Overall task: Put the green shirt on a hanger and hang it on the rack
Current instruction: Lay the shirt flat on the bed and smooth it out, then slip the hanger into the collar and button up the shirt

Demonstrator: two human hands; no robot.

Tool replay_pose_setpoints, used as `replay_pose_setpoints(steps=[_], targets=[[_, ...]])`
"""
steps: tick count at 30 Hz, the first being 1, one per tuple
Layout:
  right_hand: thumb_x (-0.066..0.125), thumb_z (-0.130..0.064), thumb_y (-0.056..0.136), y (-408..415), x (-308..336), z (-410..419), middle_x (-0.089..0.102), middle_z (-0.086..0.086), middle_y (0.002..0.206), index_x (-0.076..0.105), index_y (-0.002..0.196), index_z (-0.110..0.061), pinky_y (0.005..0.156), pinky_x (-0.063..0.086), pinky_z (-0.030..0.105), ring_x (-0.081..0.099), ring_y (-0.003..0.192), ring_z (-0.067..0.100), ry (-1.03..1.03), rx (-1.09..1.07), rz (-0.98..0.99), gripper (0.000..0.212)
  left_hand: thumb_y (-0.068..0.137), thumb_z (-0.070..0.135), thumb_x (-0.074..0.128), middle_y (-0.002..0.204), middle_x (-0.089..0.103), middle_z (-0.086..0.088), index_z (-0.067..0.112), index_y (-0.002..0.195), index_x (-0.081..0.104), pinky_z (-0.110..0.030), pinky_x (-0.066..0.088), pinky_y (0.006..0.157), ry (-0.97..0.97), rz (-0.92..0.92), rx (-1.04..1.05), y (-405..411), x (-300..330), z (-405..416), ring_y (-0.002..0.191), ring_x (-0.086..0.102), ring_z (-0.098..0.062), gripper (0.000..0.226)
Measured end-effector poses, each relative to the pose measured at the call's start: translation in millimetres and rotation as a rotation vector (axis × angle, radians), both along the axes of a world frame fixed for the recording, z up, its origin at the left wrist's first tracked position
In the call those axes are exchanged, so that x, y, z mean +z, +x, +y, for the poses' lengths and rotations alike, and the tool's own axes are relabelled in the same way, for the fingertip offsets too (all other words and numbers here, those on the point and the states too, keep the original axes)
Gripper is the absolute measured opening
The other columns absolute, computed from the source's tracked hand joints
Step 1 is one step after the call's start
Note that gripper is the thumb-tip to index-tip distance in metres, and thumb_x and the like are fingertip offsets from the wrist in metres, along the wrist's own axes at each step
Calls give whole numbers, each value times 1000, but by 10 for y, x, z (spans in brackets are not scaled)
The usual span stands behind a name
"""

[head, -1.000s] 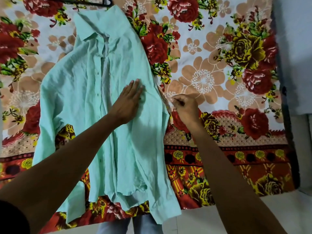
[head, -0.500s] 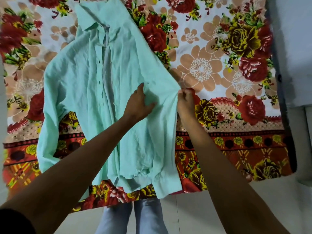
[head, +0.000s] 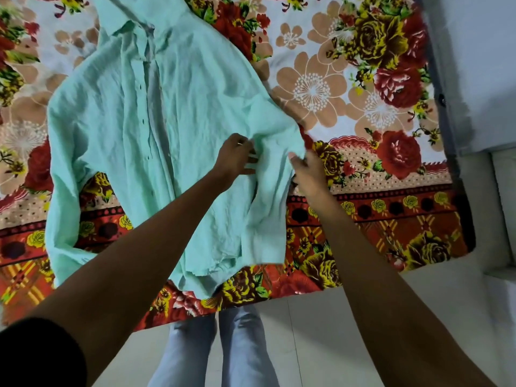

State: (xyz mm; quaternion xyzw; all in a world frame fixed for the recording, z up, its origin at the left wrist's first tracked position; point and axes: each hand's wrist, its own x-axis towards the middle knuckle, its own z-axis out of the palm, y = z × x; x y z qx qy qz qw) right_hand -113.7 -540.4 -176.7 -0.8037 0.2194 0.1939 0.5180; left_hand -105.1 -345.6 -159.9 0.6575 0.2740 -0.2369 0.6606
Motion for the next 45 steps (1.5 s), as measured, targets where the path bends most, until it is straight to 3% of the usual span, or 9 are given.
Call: replay_pose_setpoints(steps=[4,9,16,20,26,32,37,42,45], targets=[[72,-38,91,-282,56,-65,55,9,124,53,129,-8,89,45,26,54,111,18,-301,-114,-235,52,89,58,68,99,65,-8,13,113,55,-35,58,63,41,74,-131,-195,-46,-44,78,64,-17,53],[80,-31,87,-884,-120,154,57,7,99,61,114,-4,81,53,41,59,93,27,-226,136,-204,43,106,40,50,76,57,-4,11,97,63,-22,41,55,-65,207,-337,-414,-135,-213,61,50,-13,33],[75,-44,88,-876,-198,100,67,9,102,63,109,-7,78,58,43,66,91,26,-215,-161,12,44,105,50,42,71,65,-1,16,80,64,-22,40,55,-65,322,-468,-563,-136,-435,58,53,-12,48],[62,-32,99,-799,-108,-16,71,10,102,66,104,-7,82,57,45,69,95,29,-111,-142,70,26,104,26,50,58,54,2,17,70,56,-18,39,50,-167,295,-290,-643,-84,-590,51,49,-10,36],[58,-40,102,-680,267,-174,77,5,111,72,117,-21,89,61,42,75,100,21,421,-314,224,27,94,63,58,81,59,-16,12,98,64,-31,43,63,-204,175,-300,-540,-41,-587,68,53,-27,52],[54,-45,103,-695,359,-321,69,32,110,71,102,3,79,55,43,70,94,37,160,-163,155,51,99,18,65,99,79,-7,5,110,72,-36,56,79,-196,-5,-29,-385,-10,-670,85,76,-18,19],[62,-42,100,-683,466,-437,77,15,104,76,101,-17,85,59,40,73,95,26,302,-219,9,29,104,26,56,118,73,-5,15,121,62,-32,58,90,-75,-217,-63,-424,2,-756,109,71,-18,21],[75,-26,92,-838,454,-569,78,2,111,73,110,-20,92,61,45,75,104,23,297,108,267,19,109,34,41,99,53,0,9,110,43,-31,49,85,46,-88,20,-507,-97,-843,94,56,-12,25],[62,-29,101,-912,447,-675,75,2,121,68,121,-23,96,59,46,72,112,21,430,2,297,22,109,34,41,93,42,-1,12,100,37,-30,43,80,76,-83,44,-532,-151,-873,86,47,-12,25]])
